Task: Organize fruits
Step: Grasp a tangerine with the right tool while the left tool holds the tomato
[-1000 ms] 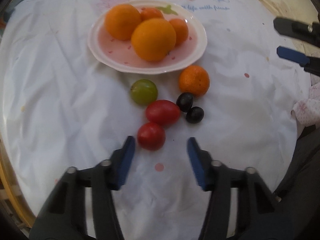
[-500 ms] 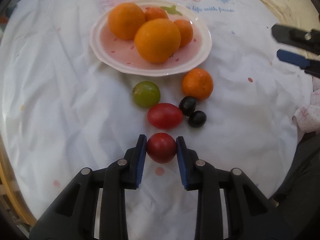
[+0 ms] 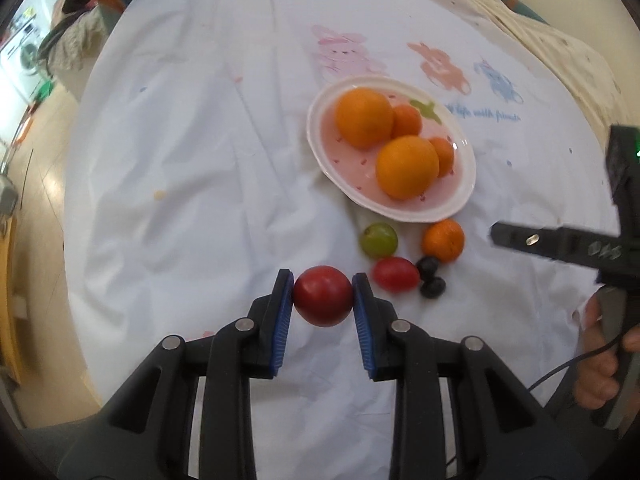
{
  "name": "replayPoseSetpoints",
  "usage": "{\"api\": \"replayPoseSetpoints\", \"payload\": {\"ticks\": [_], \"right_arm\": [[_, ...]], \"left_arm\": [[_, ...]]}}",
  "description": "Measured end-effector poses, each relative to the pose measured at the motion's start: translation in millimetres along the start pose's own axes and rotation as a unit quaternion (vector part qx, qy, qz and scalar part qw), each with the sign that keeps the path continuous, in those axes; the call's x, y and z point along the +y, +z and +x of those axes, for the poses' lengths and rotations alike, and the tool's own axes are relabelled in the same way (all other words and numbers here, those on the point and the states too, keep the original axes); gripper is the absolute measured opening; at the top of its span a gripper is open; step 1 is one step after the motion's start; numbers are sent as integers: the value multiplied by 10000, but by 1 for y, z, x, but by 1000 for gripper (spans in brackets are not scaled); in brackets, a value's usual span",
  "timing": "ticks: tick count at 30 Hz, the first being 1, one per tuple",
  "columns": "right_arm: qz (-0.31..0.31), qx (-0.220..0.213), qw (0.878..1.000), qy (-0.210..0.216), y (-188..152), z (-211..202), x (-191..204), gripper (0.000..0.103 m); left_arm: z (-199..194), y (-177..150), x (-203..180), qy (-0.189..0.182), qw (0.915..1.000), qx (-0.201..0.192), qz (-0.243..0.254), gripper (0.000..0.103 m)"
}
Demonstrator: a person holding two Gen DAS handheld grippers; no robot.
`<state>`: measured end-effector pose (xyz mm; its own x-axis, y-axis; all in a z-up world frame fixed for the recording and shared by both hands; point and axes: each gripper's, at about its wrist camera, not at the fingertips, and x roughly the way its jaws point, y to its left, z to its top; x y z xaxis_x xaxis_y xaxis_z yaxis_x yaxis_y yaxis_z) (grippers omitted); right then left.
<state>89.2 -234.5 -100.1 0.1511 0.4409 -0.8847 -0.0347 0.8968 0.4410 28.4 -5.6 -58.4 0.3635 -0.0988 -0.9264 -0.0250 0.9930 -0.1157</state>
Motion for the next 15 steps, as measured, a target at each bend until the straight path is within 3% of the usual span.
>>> {"api": "replayPoseSetpoints", "payload": {"ticks": [2, 7, 15], "right_arm": [[8, 99, 9999, 13, 4, 12, 5, 67], [115, 443, 9990, 4, 15, 50, 11, 55], [-95, 555, 9976, -399, 20, 74, 20, 54]], "left_arm": [[1, 3, 1, -55, 10000, -27, -72, 26], [-3, 7, -1, 36, 9999, -139, 11, 26], [-2, 10, 5, 106, 9998, -156, -62, 26]]}}
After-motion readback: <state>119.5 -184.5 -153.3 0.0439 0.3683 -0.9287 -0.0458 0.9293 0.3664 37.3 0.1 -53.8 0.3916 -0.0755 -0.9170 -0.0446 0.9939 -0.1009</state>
